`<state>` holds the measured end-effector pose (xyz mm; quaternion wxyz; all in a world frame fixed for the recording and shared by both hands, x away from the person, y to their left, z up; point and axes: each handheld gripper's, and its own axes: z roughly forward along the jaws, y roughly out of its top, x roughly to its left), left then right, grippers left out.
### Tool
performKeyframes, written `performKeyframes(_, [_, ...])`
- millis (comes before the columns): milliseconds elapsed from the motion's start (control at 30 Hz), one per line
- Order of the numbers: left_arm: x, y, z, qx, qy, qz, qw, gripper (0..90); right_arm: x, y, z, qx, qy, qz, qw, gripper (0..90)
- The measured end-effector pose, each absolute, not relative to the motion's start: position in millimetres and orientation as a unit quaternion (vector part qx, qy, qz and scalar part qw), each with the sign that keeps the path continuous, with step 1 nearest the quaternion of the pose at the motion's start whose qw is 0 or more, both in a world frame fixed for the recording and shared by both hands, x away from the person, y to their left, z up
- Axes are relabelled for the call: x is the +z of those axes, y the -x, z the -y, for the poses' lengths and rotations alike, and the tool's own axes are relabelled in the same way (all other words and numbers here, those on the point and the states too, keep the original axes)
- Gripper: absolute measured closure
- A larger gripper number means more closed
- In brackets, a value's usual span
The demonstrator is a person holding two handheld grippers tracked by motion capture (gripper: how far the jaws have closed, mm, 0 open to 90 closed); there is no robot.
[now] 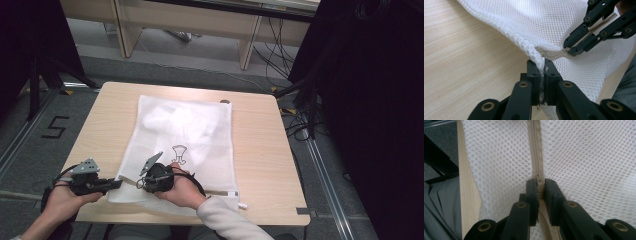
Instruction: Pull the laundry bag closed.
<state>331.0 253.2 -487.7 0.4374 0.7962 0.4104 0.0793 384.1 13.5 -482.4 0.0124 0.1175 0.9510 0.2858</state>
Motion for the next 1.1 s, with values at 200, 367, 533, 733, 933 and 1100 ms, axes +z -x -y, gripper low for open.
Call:
performKeyframes(200, [-487.6,-331.0,-253.1,0.081,-0.797,-0.410,0.437,84.7,-482.8,-383.1,-10.8,0.287,-0.121,-0.950,0.011,82.3])
performKeyframes(367, [-487.9,-331.3,-253.7,0.077,-0.797,-0.409,0.437,84.7,-482.0,-382.8,-7.6,0.286,-0.122,-0.950,0.012,82.3])
performKeyframes(533, [-487.8,-331.4,-253.7,0.079,-0.797,-0.410,0.436,84.8,-481.6,-383.0,-3.7,0.283,-0.131,-0.950,0.012,82.3])
performKeyframes(733, [-488.2,-331.9,-256.5,0.083,-0.797,-0.412,0.433,84.7,-481.9,-384.5,0.1,0.279,-0.129,-0.951,0.014,82.3])
performKeyframes(933, [-488.2,-331.9,-256.1,0.085,-0.799,-0.410,0.432,84.7,-482.1,-385.0,3.4,0.279,-0.131,-0.951,0.015,82.4])
performKeyframes(1100, [-488.5,-332.0,-255.8,0.084,-0.798,-0.410,0.433,84.8,-481.9,-385.0,3.6,0.278,-0.133,-0.951,0.015,82.3])
